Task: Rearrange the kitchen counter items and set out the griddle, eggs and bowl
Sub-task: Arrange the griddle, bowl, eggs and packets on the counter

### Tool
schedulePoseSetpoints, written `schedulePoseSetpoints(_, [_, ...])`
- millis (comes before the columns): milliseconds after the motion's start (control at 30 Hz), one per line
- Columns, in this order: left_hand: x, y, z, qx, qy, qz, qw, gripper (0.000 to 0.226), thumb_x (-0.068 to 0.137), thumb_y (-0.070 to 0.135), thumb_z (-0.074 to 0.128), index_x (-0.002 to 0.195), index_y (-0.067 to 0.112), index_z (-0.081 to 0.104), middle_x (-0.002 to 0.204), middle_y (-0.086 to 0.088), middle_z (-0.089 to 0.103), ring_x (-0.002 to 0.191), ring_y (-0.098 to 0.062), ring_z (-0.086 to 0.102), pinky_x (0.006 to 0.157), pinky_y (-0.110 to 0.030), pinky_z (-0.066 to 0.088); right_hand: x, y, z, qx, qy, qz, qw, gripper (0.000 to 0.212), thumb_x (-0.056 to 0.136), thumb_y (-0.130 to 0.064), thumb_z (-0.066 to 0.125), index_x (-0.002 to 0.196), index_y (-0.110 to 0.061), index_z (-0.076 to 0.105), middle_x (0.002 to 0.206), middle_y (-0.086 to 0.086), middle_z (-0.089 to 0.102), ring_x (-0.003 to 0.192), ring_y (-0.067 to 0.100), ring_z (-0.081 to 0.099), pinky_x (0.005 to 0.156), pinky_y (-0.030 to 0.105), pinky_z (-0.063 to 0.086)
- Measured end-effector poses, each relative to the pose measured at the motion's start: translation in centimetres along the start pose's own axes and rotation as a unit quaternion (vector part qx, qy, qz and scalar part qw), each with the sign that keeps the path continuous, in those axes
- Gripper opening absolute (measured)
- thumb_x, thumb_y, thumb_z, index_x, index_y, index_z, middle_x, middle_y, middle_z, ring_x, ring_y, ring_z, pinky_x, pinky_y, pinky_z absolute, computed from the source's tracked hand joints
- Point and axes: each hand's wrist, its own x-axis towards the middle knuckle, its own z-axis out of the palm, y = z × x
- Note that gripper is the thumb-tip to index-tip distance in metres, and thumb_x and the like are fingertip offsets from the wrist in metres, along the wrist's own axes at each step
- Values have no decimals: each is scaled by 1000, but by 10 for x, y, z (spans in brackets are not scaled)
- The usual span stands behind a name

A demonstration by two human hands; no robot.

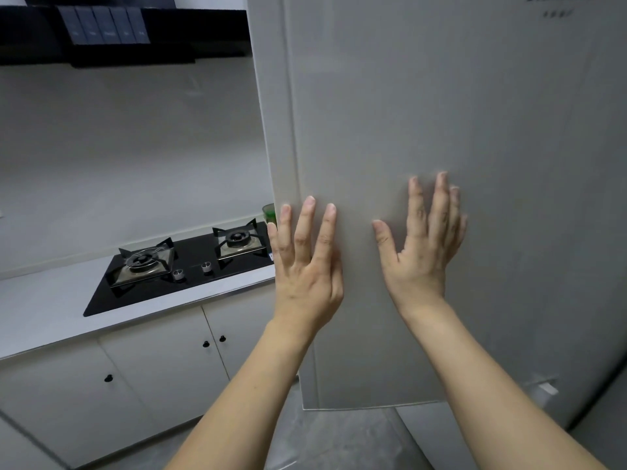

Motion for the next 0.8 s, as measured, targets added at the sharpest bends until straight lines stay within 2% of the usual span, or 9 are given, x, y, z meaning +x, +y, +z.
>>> schedulePoseSetpoints(267, [23,-20,51,26,-21,1,999,58,96,30,46,151,16,31,158,-8,16,148,-35,10,116,-63,8,17,24,41,-73,40,-41,996,65,92,-46,54,148,-18,32,156,15,24,145,33,15,117,52,9])
schedulePoseSetpoints(533, [52,-34,107,-12,-27,19,999,57,97,30,45,150,11,33,158,-11,19,148,-35,11,119,-56,10,42,52,76,-131,59,-43,989,62,93,-45,54,146,-17,38,155,15,26,144,33,18,117,53,10])
schedulePoseSetpoints(800, [80,-51,167,-60,-40,24,997,60,98,29,41,152,15,20,159,-10,13,149,-34,7,120,-53,8,66,80,110,-187,85,-42,978,60,94,-44,55,145,-16,41,153,16,30,143,34,21,116,55,14])
